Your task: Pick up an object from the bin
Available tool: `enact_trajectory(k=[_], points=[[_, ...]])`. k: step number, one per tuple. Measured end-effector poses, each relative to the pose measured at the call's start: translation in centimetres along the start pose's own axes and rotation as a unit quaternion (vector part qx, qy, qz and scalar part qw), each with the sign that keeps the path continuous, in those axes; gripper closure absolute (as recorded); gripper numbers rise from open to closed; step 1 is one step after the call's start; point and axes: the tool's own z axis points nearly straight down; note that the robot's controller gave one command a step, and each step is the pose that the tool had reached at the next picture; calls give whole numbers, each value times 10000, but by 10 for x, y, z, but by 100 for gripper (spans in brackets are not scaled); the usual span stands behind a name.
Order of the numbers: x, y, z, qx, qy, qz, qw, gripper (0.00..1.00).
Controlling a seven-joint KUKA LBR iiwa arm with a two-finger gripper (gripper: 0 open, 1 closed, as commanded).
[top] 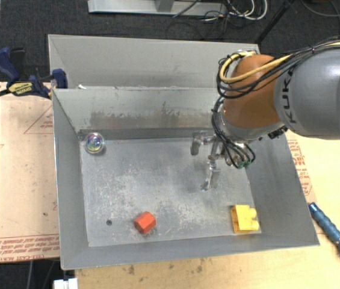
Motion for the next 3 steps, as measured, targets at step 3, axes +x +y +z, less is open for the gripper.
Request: enact_trajectory(k=[3], points=[[122, -97, 45, 19, -103, -891, 9960, 0]])
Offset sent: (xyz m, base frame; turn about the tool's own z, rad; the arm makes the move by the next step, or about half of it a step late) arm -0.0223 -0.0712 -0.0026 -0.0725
